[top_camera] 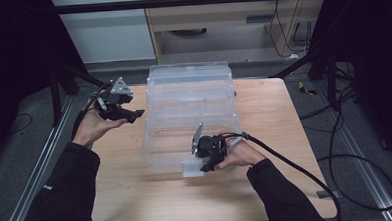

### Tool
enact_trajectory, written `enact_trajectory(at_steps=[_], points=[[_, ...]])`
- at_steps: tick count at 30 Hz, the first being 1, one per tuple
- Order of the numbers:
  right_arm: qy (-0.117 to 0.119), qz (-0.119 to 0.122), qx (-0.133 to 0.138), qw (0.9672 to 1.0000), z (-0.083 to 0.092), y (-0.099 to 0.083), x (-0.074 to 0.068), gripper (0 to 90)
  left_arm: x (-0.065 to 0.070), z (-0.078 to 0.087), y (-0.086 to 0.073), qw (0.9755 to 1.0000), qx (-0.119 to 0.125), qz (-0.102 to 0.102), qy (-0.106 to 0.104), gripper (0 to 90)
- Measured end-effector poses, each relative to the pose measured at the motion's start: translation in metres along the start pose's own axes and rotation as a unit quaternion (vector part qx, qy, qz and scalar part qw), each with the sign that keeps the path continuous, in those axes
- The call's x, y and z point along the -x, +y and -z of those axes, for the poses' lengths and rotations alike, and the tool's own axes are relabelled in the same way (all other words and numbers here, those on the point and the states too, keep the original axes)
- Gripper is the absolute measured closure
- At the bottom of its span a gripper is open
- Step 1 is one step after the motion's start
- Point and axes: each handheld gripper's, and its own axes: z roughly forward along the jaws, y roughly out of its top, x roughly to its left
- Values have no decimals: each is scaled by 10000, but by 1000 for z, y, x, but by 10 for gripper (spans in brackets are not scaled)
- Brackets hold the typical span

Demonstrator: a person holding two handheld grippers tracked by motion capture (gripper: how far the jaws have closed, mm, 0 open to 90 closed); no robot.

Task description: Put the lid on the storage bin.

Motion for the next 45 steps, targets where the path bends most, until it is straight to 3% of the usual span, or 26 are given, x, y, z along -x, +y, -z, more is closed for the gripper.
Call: enact_trajectory(at_steps=[22, 30, 39, 45], points=[[16, 19, 5, 10000, 0, 0, 0, 622, -2, -22, 37, 9982, -105, -539, -257, 368], [-5, 63, 10, 10000, 0, -1, 0, 623, -1, -30, 52, 9952, -282, -873, -331, 367], [-1, 41, 20, 10000, 0, -1, 0, 623, 1, -38, 63, 9932, -330, -1037, -420, 368], [0, 53, 21, 10000, 0, -1, 0, 623, 3, -40, 72, 9905, -391, -1241, -447, 370]])
